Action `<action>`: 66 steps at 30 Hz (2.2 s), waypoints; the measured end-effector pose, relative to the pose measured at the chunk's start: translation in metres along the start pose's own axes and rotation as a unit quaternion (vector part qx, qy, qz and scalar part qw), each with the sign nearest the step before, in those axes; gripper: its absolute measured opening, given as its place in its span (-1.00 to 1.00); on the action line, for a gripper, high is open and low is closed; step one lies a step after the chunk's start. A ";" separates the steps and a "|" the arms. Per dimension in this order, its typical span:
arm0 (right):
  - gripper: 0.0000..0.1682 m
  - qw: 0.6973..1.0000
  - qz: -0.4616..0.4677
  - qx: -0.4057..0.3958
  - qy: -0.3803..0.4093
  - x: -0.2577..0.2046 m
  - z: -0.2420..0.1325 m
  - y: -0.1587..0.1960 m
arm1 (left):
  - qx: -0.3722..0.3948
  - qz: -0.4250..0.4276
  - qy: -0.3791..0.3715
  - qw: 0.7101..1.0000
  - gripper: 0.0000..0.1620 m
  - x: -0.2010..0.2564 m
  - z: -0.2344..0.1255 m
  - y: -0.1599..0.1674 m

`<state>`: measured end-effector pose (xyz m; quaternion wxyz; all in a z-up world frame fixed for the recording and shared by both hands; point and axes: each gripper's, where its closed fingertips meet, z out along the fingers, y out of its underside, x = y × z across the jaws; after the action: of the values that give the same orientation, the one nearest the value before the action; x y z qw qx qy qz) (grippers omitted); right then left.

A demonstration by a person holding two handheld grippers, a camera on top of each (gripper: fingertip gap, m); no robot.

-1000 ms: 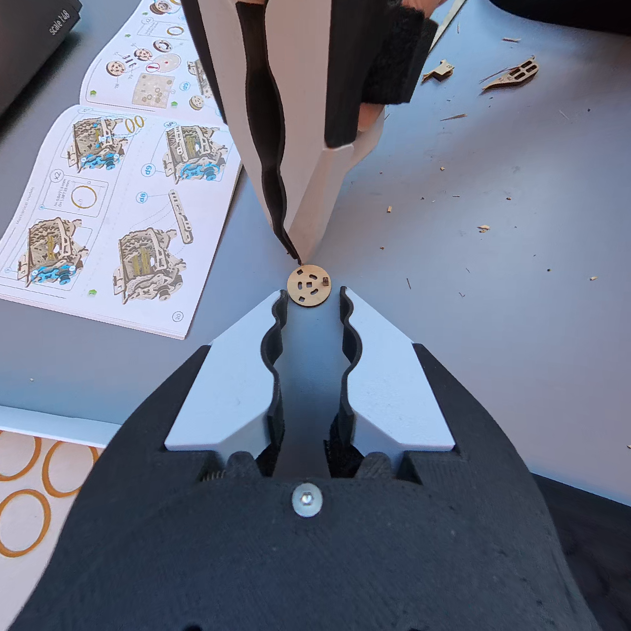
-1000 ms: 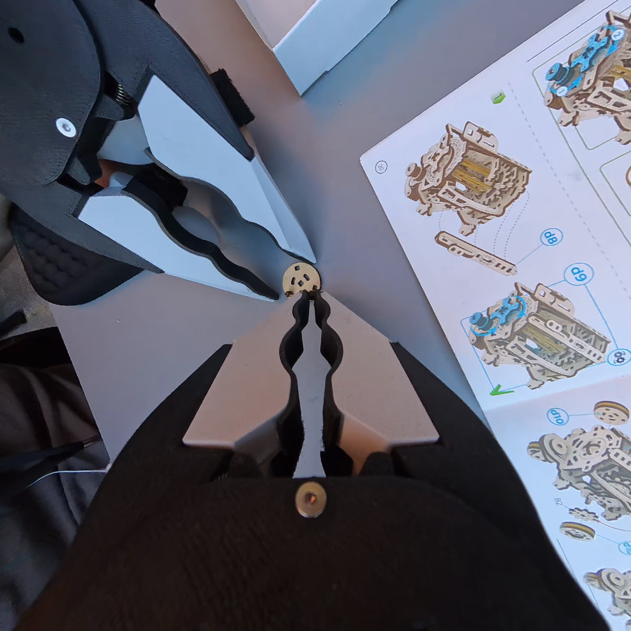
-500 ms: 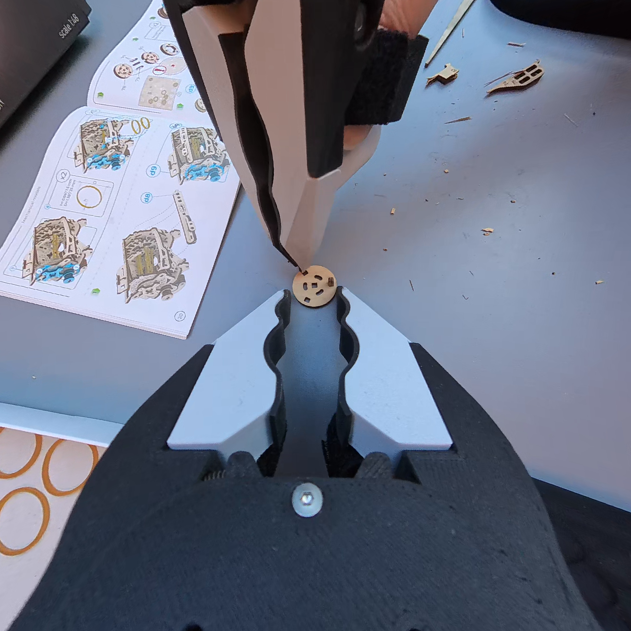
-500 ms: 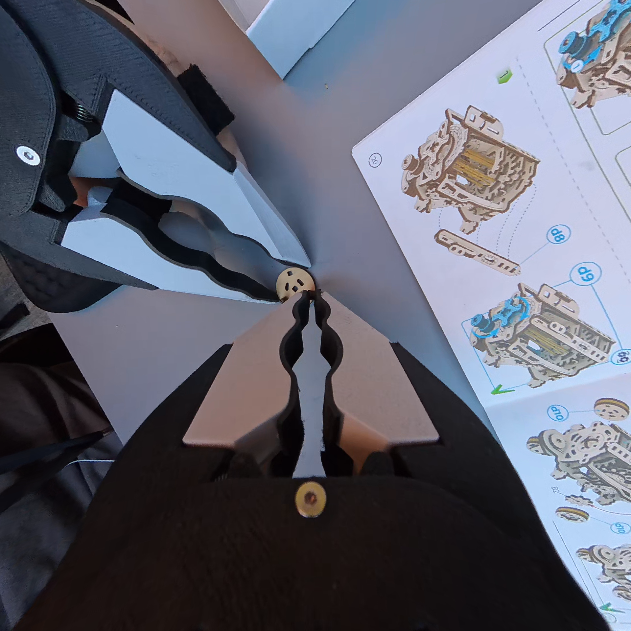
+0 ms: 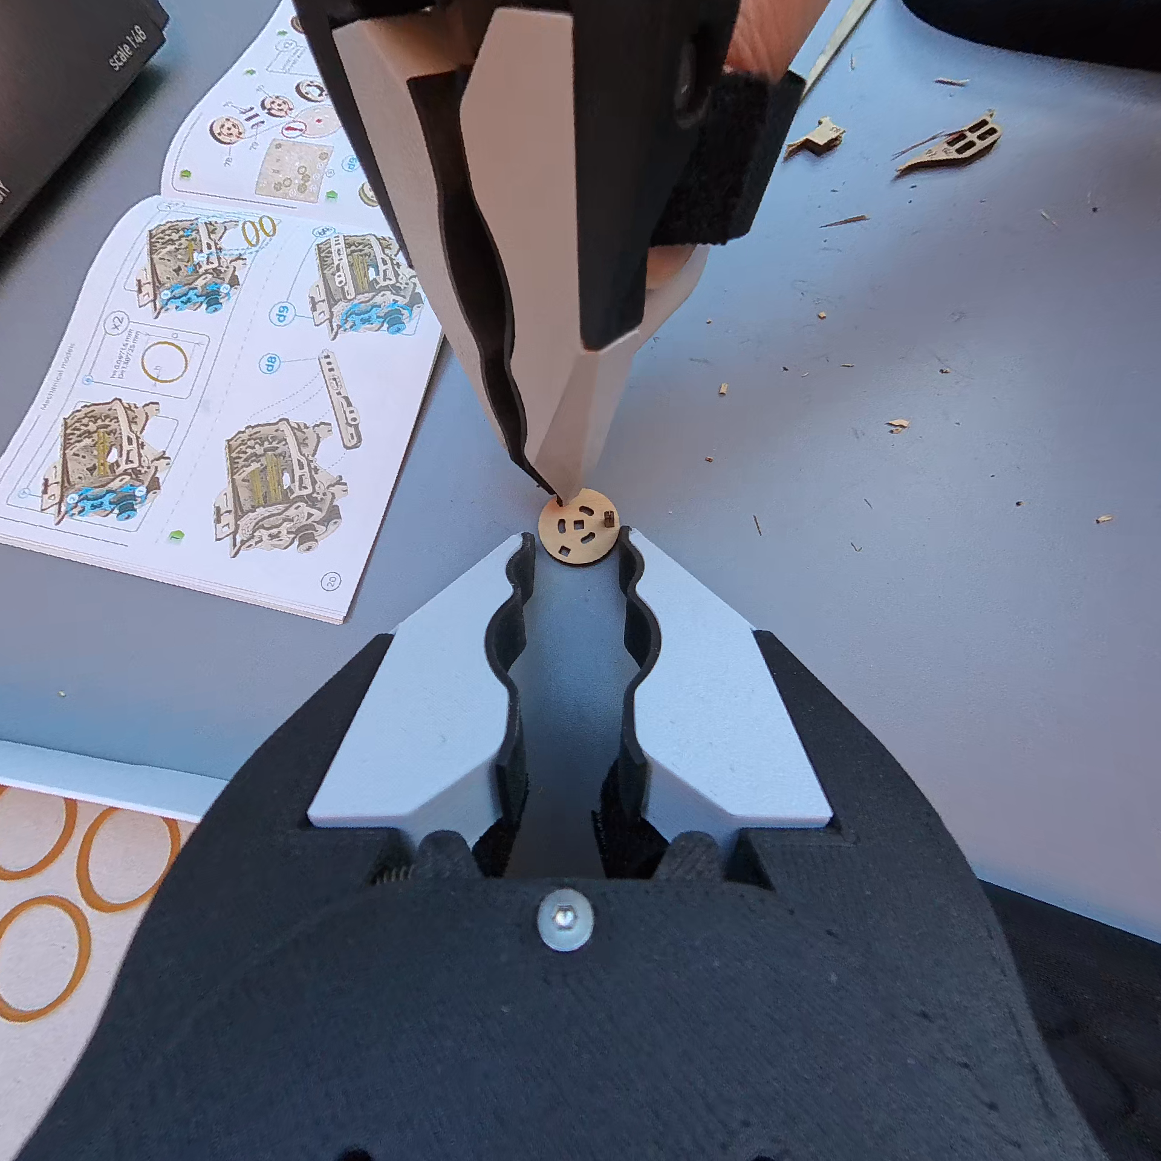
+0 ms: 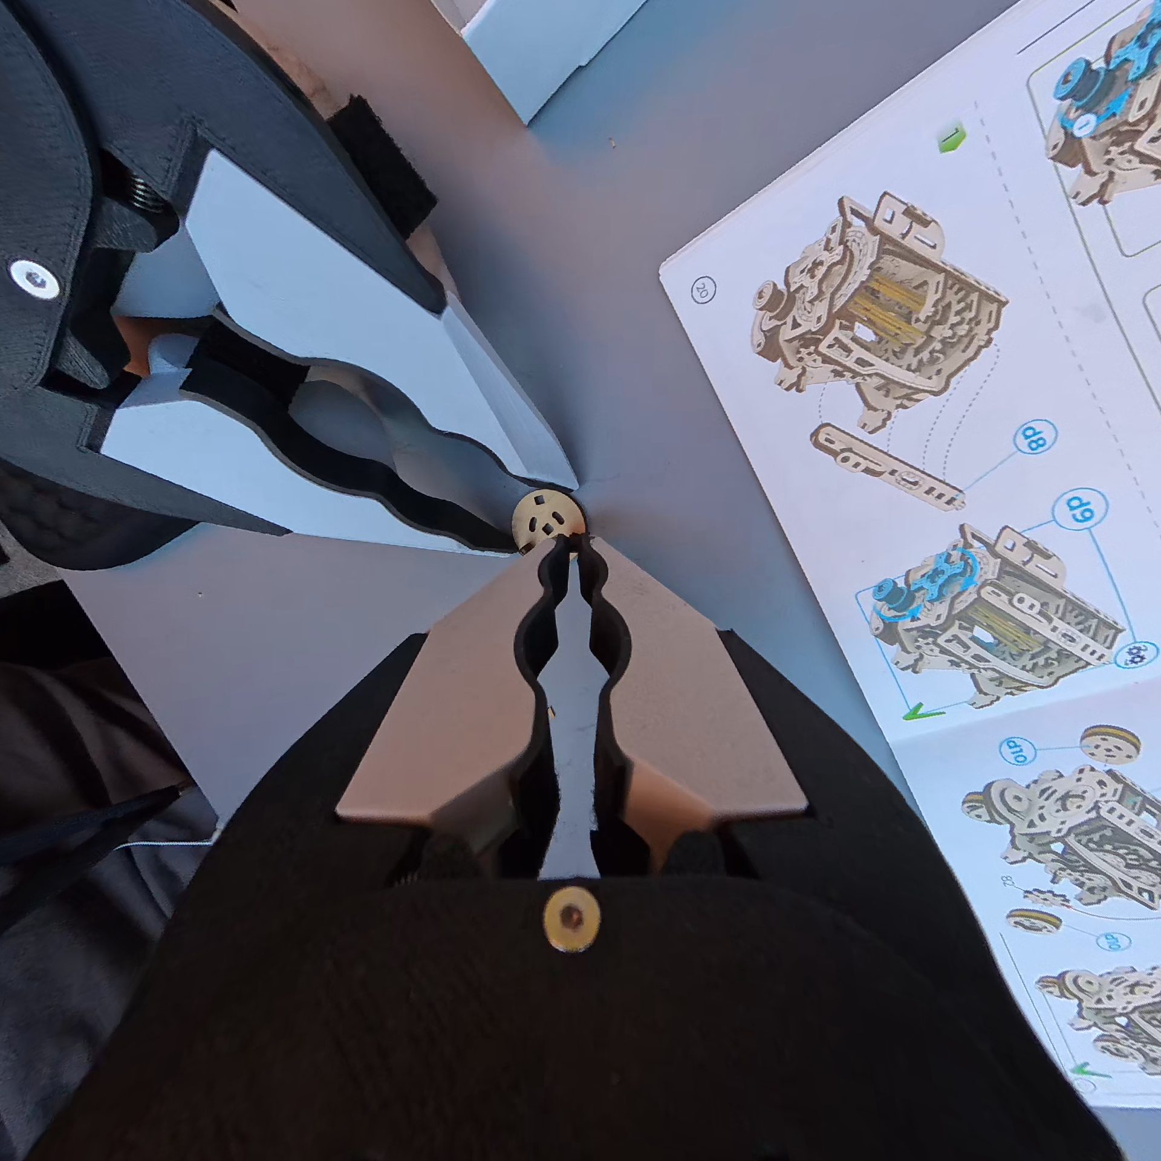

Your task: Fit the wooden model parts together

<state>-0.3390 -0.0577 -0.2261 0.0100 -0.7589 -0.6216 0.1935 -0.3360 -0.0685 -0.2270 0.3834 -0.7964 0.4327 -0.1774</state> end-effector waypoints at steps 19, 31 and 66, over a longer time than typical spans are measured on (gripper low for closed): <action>-0.99 0.998 -0.027 -0.026 0.055 0.004 -0.001 -0.002 | 0.000 0.000 0.001 1.000 -0.69 0.000 0.000 0.000; -0.99 0.988 -0.068 -0.073 0.115 0.004 -0.001 0.000 | 0.001 0.009 0.087 0.996 -0.74 0.027 -0.036 0.004; -0.99 0.960 -0.092 -0.150 0.217 0.005 0.001 -0.002 | 0.020 -0.076 0.316 0.946 -0.72 0.077 -0.089 0.010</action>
<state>-0.3403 -0.0525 -0.2276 0.0487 -0.7147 -0.6939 -0.0731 -0.3534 -0.1762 -0.1810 0.2281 -0.7223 0.4663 -0.4569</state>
